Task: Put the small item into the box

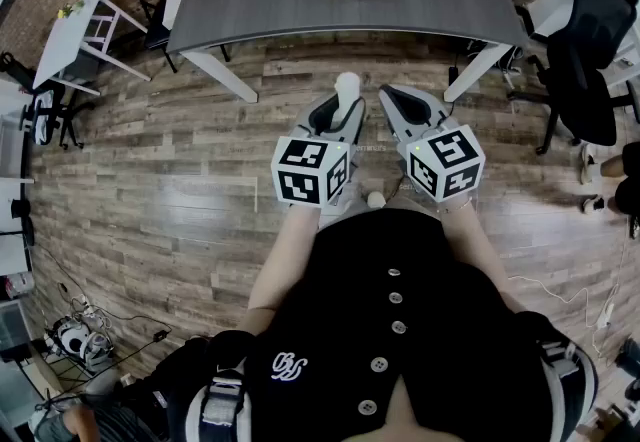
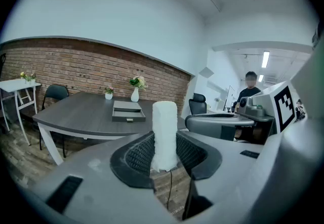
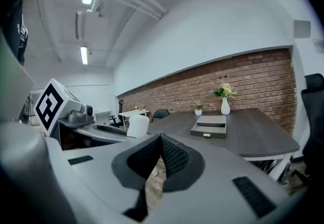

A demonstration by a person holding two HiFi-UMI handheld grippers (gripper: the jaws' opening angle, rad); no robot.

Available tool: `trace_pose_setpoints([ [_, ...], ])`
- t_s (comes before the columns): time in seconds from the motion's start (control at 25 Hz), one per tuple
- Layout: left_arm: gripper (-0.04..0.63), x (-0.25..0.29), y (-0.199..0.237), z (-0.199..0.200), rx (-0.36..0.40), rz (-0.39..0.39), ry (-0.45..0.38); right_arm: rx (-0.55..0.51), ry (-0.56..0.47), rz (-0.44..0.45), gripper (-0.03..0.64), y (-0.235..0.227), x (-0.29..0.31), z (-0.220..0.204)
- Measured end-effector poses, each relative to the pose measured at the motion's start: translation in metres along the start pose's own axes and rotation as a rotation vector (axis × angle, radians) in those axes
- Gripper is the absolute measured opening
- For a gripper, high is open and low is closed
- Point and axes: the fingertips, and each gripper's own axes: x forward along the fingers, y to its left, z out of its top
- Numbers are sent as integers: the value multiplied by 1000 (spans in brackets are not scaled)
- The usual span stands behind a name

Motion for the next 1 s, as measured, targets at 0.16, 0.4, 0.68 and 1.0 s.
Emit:
trace_pose_setpoints([
  [0.16, 126, 3, -2, 1, -2, -20, 2, -7, -1, 1, 0, 0, 2, 0],
  [0.4, 126, 6, -4, 3, -1, -37, -4, -7, 0, 6, 0, -3, 4, 1],
  [0.68, 126, 10, -6, 7, -20, -39, -21, 65, -29, -5, 0, -13, 3, 2],
  [1.0, 126, 28, 7, 9, -41, 36, -21, 48, -9, 23, 0, -38, -2, -7],
])
